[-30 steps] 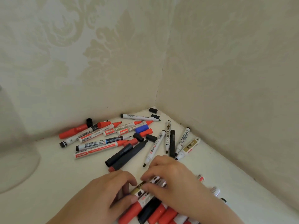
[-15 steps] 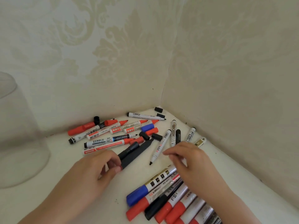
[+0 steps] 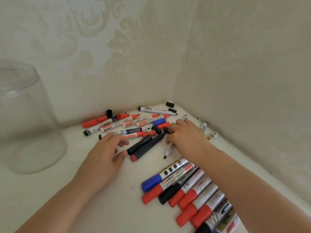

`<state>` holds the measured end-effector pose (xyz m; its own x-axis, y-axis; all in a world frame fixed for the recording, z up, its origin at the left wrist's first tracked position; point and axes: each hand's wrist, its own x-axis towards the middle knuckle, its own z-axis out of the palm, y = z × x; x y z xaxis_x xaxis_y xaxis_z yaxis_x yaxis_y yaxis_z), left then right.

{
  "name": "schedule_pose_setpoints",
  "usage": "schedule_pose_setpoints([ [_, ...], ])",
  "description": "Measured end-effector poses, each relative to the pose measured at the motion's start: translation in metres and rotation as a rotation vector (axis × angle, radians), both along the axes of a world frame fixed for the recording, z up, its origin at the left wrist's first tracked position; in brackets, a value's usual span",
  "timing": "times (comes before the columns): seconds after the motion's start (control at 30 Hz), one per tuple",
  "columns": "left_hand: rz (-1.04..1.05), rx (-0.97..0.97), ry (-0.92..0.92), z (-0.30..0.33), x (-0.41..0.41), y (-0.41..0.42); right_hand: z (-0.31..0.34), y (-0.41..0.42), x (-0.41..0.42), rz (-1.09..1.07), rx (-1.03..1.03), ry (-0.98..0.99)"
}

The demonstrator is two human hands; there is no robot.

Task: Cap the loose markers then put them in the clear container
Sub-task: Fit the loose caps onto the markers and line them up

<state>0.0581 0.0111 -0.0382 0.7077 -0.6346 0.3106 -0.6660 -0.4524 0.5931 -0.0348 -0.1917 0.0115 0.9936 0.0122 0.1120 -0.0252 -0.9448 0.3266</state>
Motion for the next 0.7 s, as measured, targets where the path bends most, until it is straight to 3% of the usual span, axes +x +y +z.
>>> schedule_pose_setpoints([
  [0.1, -0.008, -0.006, -0.016, 0.000, -0.001, -0.002, -0.005, -0.005, 0.001, 0.114, 0.094, -0.130],
  [0.17, 0.002, -0.004, -0.025, 0.000, -0.001, -0.005, 0.001, -0.002, -0.008, 0.126, 0.454, -0.338],
  [0.23, 0.025, -0.005, -0.031, 0.001, -0.003, -0.009, 0.010, 0.002, -0.022, -0.011, 0.859, -0.503],
  [0.33, 0.053, 0.003, -0.035, 0.002, -0.008, -0.015, 0.015, 0.008, -0.040, -0.101, 1.178, -0.617],
  [0.4, 0.055, 0.020, -0.059, 0.001, -0.010, -0.019, 0.010, 0.010, -0.045, -0.079, 1.184, -0.647],
  [0.57, 0.079, 0.032, -0.081, 0.000, -0.006, -0.022, -0.021, 0.006, -0.050, -0.051, 0.681, -0.548],
  [0.7, 0.105, -0.029, -0.069, 0.001, -0.002, -0.016, -0.029, 0.007, -0.048, -0.035, 0.686, -0.495],
])
